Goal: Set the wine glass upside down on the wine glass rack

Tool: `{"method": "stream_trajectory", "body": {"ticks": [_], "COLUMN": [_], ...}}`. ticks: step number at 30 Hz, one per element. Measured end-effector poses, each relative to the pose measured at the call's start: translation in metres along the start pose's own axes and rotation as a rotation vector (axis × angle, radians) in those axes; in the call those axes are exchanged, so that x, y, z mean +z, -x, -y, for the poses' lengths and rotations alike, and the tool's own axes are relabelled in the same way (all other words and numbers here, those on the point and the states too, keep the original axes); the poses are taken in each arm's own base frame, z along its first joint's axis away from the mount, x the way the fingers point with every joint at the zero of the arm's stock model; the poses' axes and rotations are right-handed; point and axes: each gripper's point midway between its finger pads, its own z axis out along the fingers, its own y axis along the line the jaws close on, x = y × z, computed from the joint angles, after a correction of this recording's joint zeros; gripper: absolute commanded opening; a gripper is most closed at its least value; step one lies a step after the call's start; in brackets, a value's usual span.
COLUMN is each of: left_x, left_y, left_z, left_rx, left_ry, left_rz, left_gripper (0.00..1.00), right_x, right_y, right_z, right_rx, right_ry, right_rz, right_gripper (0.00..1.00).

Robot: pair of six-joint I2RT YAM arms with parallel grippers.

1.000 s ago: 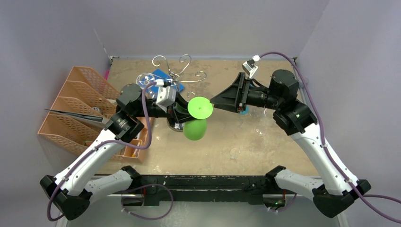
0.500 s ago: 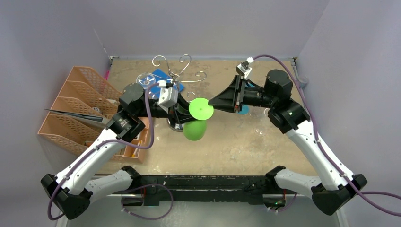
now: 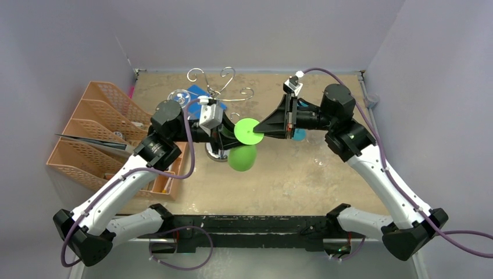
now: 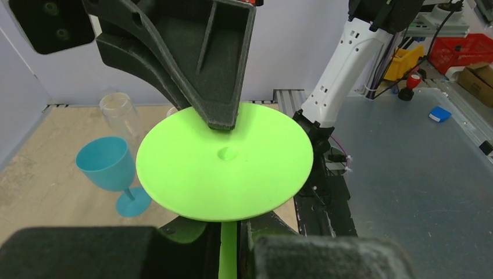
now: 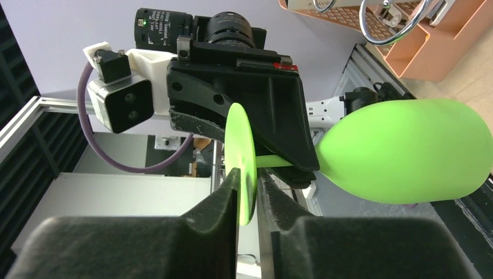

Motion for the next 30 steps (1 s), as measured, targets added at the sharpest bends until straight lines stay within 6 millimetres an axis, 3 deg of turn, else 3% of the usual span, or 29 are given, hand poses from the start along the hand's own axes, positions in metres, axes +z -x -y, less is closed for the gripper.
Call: {"method": "stream_trajectory", "body": {"ticks": [2,8,11,18,22,30], "left_x": [0.001,0.002,0.0,-0.017,-0.032,-0.058], "left_y": [-0.001,0.003,0.003,0.017,0.027,0.026], "left_z": [-0.002,-0.006,-0.011,-0.005,-0.001,-0.007], "left_rx": [-0.003,-0.042,-0.09,-0.136,-0.138,-0.175], "left_ry": [0.002,0.033,0.08,0.189,0.271,0.447], "left_rz": [-0.002,0.01,0.012,0.038,0.062,0.066], "left_gripper": [0.0,0.41,0.53,0.59,0.61,0.68], "right_x": [0.002,0.003,-0.001,-0.011,-0.015,-0.035], "right_y": [0.0,0.004,0.007,0.009,0.018,0.044], "right_z": [0.001,-0.002,-0.007,-0.015,-0.003,0.018], "right_rx": [0.012,0.027,0.0,-0.04,-0.051,-0.13], "right_ry": [-0.001,0.022,0.026,0.021,-0.055,-0.259], "right_rz": [-0.008,0.015,0.062,0.151,0.222,0.416], "right_gripper": [0.0,0.0,0.0,0.0,0.0,0.0]}}
